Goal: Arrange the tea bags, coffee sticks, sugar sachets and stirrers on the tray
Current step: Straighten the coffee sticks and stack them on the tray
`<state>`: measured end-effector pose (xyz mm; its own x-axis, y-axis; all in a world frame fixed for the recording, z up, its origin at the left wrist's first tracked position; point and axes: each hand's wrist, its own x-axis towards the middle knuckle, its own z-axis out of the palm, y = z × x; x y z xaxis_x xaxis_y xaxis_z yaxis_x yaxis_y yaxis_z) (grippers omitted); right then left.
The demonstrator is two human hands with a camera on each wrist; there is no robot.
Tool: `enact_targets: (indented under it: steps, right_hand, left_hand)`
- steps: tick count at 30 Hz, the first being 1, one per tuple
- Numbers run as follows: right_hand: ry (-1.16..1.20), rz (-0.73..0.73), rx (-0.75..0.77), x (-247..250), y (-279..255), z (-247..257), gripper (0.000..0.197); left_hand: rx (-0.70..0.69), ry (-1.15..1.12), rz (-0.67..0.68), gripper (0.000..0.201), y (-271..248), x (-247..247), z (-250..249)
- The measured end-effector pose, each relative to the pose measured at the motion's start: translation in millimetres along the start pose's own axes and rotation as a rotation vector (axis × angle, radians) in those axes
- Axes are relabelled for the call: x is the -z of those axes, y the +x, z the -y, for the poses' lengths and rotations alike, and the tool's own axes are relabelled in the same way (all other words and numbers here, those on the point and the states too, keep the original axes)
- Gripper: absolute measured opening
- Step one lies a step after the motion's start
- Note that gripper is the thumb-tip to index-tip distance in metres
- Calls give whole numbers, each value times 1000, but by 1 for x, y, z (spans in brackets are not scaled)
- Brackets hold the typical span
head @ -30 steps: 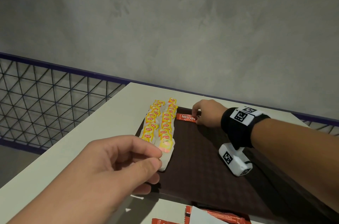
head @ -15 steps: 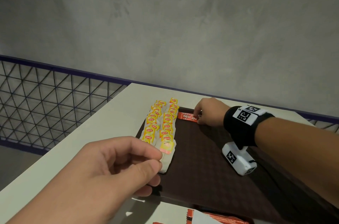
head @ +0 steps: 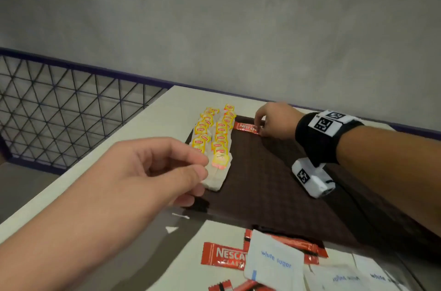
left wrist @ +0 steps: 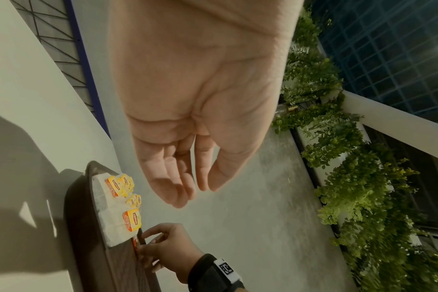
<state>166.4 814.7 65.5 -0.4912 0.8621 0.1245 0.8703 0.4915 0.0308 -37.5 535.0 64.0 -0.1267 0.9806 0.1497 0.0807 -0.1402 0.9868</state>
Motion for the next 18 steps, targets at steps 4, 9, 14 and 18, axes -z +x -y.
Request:
enact_targets:
  steps: [4,9,14,18]
  right_hand:
    - [59,4,53,27,-32,18,15]
    - [284,272,218,69,-121,67,7]
    - [168,492,356,66,-185,118,15]
    - [-61,482,349,52,-199,136,29]
  left_hand:
    - [15,303,101,11,-6,1,1]
    - [75,592,320,5,-21,-1,-8]
    - [147,760,466,10,-24,3,-8]
    - [214,783,655,17,-31,-3,-5]
